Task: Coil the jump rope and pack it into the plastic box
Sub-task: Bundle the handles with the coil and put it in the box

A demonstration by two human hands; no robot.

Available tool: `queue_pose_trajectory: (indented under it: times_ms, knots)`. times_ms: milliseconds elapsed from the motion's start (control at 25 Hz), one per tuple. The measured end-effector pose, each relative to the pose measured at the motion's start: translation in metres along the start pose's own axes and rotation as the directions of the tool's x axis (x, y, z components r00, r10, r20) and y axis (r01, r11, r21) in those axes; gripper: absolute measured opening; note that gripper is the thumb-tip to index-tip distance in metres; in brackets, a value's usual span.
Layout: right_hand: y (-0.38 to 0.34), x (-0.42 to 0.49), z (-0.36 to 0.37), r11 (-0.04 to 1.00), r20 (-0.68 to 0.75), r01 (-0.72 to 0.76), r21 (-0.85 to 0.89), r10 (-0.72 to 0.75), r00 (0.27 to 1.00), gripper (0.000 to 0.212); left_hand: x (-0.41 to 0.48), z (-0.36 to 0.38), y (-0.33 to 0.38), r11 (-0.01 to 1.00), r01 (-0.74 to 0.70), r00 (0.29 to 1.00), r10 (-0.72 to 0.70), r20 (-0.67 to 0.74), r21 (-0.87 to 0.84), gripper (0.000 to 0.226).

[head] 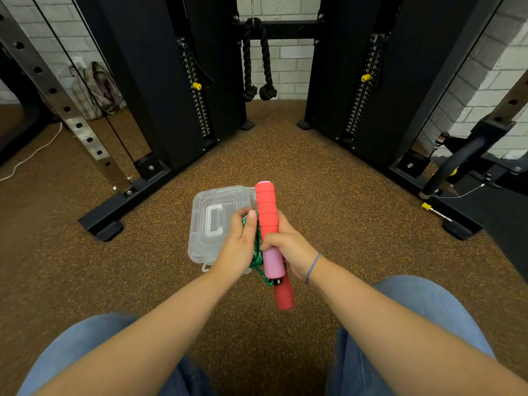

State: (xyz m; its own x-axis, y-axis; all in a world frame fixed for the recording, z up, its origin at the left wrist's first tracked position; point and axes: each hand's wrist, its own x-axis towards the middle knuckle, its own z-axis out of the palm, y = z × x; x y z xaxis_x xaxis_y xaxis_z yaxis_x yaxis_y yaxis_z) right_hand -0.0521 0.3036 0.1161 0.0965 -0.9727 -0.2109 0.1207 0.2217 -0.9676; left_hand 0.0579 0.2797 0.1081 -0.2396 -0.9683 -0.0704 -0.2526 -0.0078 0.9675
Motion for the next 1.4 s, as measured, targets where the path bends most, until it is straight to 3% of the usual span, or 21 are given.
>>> queue_pose_trajectory:
  times_ms: [160, 320, 480, 600, 760, 920, 1040, 1240, 1400]
  knots:
    - [0.010, 0.006, -0.002, 0.998, 0.009, 0.054, -0.035, -0.054, 0.999, 0.063, 0.008, -0.004, -0.003, 0.983, 0.028, 0.998, -0.018, 0.054, -0.183, 0.025]
    - [0.009, 0.012, -0.011, 0.993, 0.036, 0.068, -0.095, -0.065, 0.997, 0.061, 0.009, -0.005, 0.002, 0.914, 0.161, 0.981, -0.107, 0.162, -0.372, 0.026]
    - [0.008, 0.019, -0.012, 1.000, -0.034, -0.010, -0.026, 0.010, 0.999, 0.059, 0.016, -0.005, 0.004, 0.880, 0.228, 0.966, -0.150, 0.212, -0.417, 0.039]
    - [0.009, 0.025, -0.012, 0.998, -0.074, -0.035, 0.051, 0.039, 0.996, 0.064, 0.025, -0.008, 0.006, 0.865, 0.264, 0.960, -0.191, 0.206, -0.426, 0.037]
    - [0.013, 0.035, -0.012, 0.999, -0.150, -0.039, 0.011, 0.040, 0.988, 0.065, 0.035, -0.009, 0.001, 0.857, 0.341, 0.927, -0.239, 0.288, -0.386, 0.039]
    - [0.016, 0.043, -0.018, 0.999, -0.223, -0.044, 0.021, 0.048, 0.974, 0.062, 0.057, -0.031, -0.008, 0.860, 0.461, 0.868, -0.385, 0.313, -0.220, 0.062]
    - [0.019, 0.051, -0.022, 0.996, -0.251, -0.082, 0.030, 0.087, 0.964, 0.061, 0.080, -0.062, -0.025, 0.854, 0.521, 0.821, -0.503, 0.269, 0.008, 0.076]
    - [0.043, 0.069, -0.023, 0.989, -0.312, -0.138, 0.058, 0.149, 0.938, 0.060, 0.123, -0.115, -0.078, 0.797, 0.413, 0.821, -0.535, 0.198, 0.441, 0.080]
    - [0.067, 0.091, -0.018, 0.983, -0.370, -0.167, 0.076, 0.183, 0.911, 0.058, 0.152, -0.138, -0.135, 0.679, 0.348, 0.854, -0.514, 0.080, 0.647, 0.086]
